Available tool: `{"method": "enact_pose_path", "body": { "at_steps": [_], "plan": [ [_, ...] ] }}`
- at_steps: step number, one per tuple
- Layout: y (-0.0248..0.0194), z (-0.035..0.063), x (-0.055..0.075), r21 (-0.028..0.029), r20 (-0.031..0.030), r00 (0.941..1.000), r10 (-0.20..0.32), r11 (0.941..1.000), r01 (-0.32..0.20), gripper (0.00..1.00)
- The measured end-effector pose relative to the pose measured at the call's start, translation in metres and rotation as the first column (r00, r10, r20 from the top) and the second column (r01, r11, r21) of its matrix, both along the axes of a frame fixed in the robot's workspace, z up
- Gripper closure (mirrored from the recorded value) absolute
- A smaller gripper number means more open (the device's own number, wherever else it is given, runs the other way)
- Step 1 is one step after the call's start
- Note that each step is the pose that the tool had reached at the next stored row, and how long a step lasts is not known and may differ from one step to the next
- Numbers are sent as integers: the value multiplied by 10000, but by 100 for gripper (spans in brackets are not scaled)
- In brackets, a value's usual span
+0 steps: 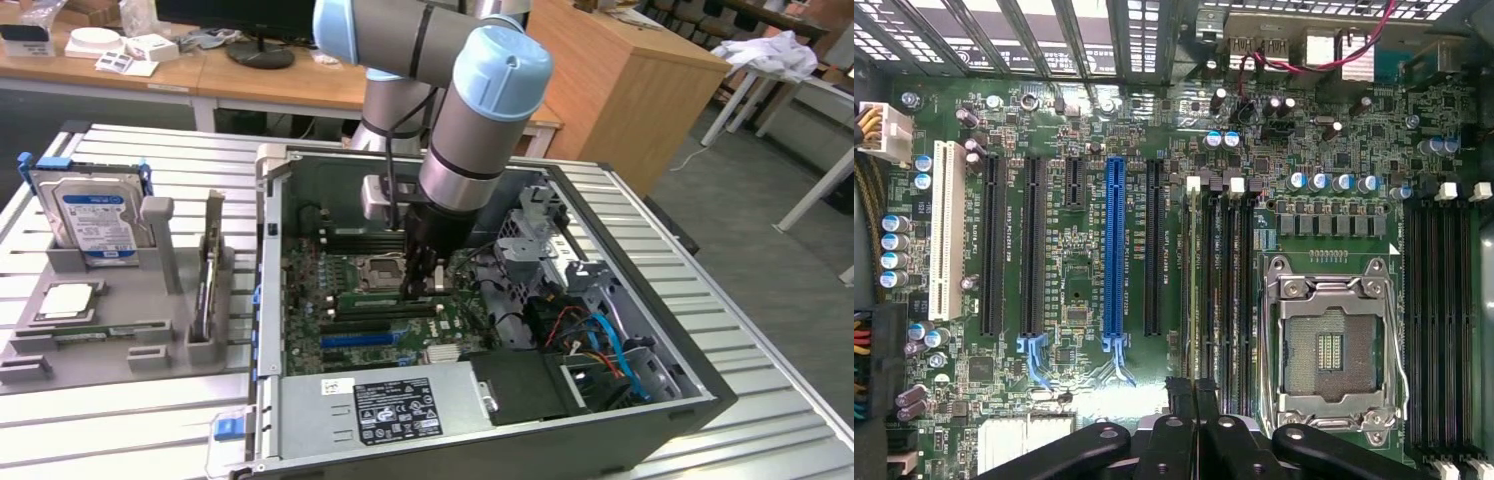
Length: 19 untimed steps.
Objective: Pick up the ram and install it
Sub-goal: 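Insert the ram into the slot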
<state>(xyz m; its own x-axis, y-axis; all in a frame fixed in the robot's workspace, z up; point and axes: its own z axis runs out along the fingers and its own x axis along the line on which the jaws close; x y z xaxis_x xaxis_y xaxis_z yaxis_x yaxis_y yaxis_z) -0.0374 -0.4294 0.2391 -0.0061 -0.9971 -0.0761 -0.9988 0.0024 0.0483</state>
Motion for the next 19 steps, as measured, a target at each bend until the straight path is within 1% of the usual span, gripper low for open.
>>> {"method": "enact_pose_path", "body": {
  "at_steps": [2,16,19],
  "plan": [
    [1,-9,1,6,4,10000,0,10000,0,88],
    [0,-48,0,-1,5,10000,0,10000,0,88],
    [17,-53,0,2,6,10000,-1,10000,1,88]
  ]
}}
